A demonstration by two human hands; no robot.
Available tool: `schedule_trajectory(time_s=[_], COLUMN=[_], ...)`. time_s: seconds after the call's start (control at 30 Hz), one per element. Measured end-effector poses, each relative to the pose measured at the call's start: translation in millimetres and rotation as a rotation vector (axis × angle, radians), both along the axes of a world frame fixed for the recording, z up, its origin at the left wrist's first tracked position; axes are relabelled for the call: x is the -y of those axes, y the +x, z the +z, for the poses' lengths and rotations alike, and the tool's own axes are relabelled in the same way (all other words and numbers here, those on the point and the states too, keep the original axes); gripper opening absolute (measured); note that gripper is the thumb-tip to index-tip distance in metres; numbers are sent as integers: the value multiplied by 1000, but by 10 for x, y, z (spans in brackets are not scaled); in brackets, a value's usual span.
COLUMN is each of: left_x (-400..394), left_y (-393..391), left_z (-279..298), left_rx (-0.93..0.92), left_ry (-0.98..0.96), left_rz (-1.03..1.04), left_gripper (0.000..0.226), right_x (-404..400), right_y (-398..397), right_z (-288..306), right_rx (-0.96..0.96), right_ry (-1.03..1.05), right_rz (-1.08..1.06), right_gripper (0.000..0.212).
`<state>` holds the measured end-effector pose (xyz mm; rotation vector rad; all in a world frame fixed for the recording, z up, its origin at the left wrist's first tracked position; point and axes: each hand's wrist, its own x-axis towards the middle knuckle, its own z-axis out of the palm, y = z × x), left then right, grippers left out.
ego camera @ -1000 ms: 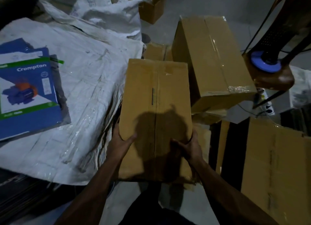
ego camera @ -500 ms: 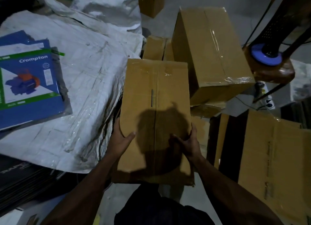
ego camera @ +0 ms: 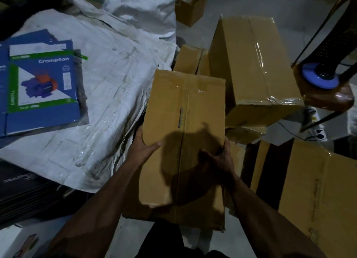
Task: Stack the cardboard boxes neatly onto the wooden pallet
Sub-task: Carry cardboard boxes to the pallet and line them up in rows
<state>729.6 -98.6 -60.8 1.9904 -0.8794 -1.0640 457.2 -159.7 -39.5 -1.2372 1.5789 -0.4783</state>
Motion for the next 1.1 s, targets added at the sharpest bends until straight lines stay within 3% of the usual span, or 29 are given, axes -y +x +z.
schedule_trajectory(time_s=[0.2,0.37,0.53,0.73,1.1], left_x=[-518,-1110,-1880,-2840,-4437], left_y=[-327,-802,-1539,-2443,-3561], left_z=[221,369,418,686,958], left_rx=[25,56,128,87,173], left_ry=[-37,-82,-52,-95,-66], left_rz=[68,183,430,685,1123], left_gripper=[88,91,98,100,103], right_x=[-394,-628,-848,-1261,-2353], right_y=[-279,-698,-1147,-1485,-1481], right_z=[205,290,370,675,858], right_rx=[-3,-54,-86,-136,-41], right_ry=[9,1,-5,-81,-158], right_rz=[74,219,393,640,1107], right_gripper=[109,101,106,106,107])
